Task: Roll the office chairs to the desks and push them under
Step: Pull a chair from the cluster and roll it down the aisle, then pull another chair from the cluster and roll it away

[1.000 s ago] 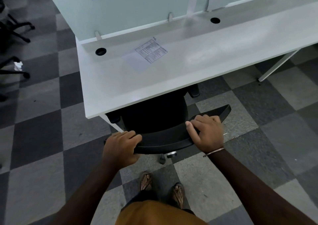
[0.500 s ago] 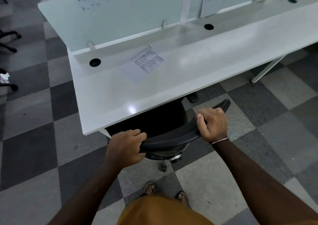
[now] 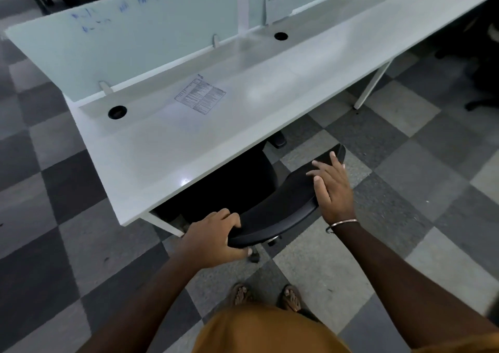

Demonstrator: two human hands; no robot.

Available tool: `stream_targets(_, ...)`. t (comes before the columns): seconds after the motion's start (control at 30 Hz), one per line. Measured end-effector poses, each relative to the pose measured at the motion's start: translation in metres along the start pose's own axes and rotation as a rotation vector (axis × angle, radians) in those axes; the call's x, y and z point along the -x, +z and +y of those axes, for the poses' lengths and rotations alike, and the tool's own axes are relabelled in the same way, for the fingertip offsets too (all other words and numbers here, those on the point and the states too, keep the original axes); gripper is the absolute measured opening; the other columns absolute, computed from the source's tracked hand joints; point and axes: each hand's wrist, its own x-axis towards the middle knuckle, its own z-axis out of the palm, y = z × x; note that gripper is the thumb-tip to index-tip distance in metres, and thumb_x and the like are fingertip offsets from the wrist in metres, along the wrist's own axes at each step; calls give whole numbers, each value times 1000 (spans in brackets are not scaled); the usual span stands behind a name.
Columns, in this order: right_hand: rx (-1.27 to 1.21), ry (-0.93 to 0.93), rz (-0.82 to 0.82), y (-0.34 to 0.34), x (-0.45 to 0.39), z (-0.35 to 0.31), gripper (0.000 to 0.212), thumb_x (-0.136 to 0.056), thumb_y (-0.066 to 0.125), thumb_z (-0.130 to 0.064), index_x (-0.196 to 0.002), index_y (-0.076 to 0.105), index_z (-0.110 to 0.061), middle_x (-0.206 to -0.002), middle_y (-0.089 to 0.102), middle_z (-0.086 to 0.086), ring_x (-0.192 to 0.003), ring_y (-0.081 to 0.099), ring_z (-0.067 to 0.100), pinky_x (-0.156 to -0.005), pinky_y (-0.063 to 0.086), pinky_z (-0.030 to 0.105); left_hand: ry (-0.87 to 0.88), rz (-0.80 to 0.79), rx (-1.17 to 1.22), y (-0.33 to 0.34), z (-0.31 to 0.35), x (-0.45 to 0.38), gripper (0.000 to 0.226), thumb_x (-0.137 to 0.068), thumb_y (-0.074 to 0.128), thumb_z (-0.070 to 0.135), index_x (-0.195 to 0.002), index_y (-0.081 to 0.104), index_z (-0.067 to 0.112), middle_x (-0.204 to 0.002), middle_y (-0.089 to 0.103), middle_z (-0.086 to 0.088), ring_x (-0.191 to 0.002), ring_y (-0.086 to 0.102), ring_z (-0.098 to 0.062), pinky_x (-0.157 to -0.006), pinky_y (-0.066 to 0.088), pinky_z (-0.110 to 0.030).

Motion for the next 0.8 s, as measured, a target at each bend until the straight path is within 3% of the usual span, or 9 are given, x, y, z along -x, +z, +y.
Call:
stream_targets(0.07,-44,80,-12,-6,20,-7,35,-107,43,-29,-129,68,-17,-158,47,-4,-159,14,14,-128,14,38,9,-10,35,1,6,1,71,-76,51,92,-125,52,39,-111,45,20,-100,48,-3,-76,49,-31)
stream_targets(0.17,-126,140,-61,-9,44,-23,48,-109,43,-33,-154,47,-19,-170,25,-10,-160,6,11,-127,12,32,-6,-4,206,-3,18,-4,77,-75,50,94,-130,56,41,-120,49,25,-110,52,2,-88,52,-34)
stream_targets(0.23,-196,149,-70,-16,57,-25,51,-110,43,-31,-159,39,-20,-170,22,-11,-159,10,9,-128,14,30,5,30,413,-6,36,-10,71,-76,54,88,-129,61,41,-121,55,25,-113,55,4,-93,52,-32)
stream_targets(0.33,-237,188,-53,-32,74,-8,49,-110,44,-34,-158,41,-24,-166,33,-11,-154,28,5,-125,25,27,64,122,667,-12,76,-25,47,-85,66,66,-124,65,39,-118,63,19,-112,61,-1,-92,50,-28)
stream_targets(0.43,-174,292,-26,-57,87,31,49,-108,42,-48,-153,49,-30,-156,49,-14,-144,43,0,-117,37,26,149,215,651,-12,121,-46,35,-90,72,47,-122,67,35,-117,63,19,-111,62,-5,-89,50,-23)
stream_targets(0.53,-117,345,-4,-86,95,74,55,-104,39,-61,-141,62,-29,-140,63,-14,-130,57,3,-107,47,30,225,249,497,-6,157,-71,36,-89,69,47,-122,66,33,-117,59,21,-110,61,-4,-87,52,-24)
stream_targets(0.63,-97,366,11,-122,98,113,66,-98,34,-76,-123,72,-28,-116,72,-13,-107,67,4,-93,52,32,276,187,425,2,193,-98,32,-91,68,46,-121,65,36,-115,59,22,-106,62,-3,-85,56,-32)
stream_targets(0.73,-71,417,23,-158,96,154,65,-95,33,-81,-87,68,-26,-83,69,-8,-82,65,7,-75,50,36,282,109,415,10,231,-130,28,-90,68,46,-116,67,37,-112,62,22,-103,65,-2,-82,57,-35)
stream_targets(0.8,-56,462,4,-181,90,184,71,-94,33,-80,-81,67,-19,-76,68,-4,-76,65,12,-75,52,44,279,74,408,16,258,-156,26,-90,68,47,-114,68,36,-109,64,21,-100,65,-1,-82,58,-36)
